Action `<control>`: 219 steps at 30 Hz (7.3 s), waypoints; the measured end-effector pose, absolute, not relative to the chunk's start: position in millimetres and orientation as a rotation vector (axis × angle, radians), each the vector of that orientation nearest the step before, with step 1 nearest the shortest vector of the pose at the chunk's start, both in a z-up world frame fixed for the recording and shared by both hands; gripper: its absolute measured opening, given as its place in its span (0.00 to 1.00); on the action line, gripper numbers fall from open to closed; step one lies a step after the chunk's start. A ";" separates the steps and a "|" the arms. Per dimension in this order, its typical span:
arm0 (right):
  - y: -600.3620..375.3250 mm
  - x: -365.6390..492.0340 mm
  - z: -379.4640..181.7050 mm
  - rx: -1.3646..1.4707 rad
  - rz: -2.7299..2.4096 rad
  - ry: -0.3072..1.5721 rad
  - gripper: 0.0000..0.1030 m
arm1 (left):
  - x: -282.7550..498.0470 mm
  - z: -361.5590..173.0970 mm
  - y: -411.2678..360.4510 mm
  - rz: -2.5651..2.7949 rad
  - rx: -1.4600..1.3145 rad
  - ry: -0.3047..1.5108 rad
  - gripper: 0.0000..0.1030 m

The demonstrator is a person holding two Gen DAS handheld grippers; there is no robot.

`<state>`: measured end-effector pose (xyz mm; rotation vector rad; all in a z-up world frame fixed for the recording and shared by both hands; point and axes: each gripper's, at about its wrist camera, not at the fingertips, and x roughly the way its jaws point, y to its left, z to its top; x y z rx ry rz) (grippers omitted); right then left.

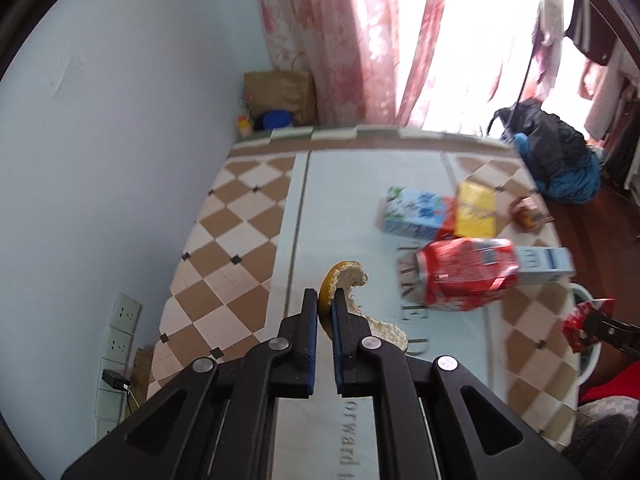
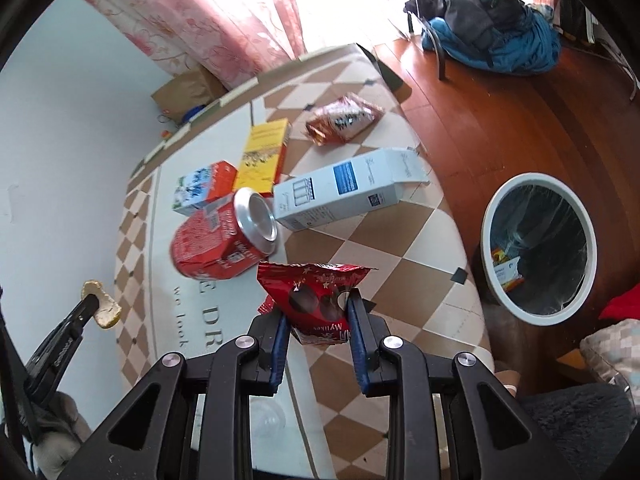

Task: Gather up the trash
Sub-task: 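Carry the wrapper and bread over the bin and open both tools to drop them, then grasp the white box with the right tool while the left tool grasps the Coca-Cola can, then carry the white box and the can over the white bin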

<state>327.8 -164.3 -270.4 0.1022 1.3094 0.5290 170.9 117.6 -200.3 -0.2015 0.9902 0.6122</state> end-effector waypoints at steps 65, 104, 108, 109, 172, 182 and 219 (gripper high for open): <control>-496.0 493.5 -442.4 0.116 0.089 1.568 1.00 | 434.1 -352.2 -219.5 0.084 -0.076 1.395 1.00; -328.2 397.6 -170.7 -0.083 0.517 1.236 1.00 | 281.8 -149.5 -51.1 0.467 -0.164 1.000 1.00; -224.9 397.6 -200.0 -0.325 0.641 1.276 1.00 | 244.1 -195.4 20.5 0.634 -0.161 1.043 1.00; -198.7 398.1 -212.5 -0.394 0.667 1.292 1.00 | 235.8 -204.4 27.9 0.659 -0.149 1.049 1.00; -83.2 419.4 -356.7 -0.354 0.611 1.591 0.45 | 291.5 -330.7 98.9 0.151 -0.026 1.425 0.86; -67.6 401.5 -356.3 -0.461 0.549 1.494 0.38 | 262.2 -311.3 75.4 0.233 -0.024 1.338 0.75; -390.3 394.0 -182.4 0.145 0.420 1.196 0.36 | 319.7 -157.7 -170.1 0.046 -0.006 0.998 0.75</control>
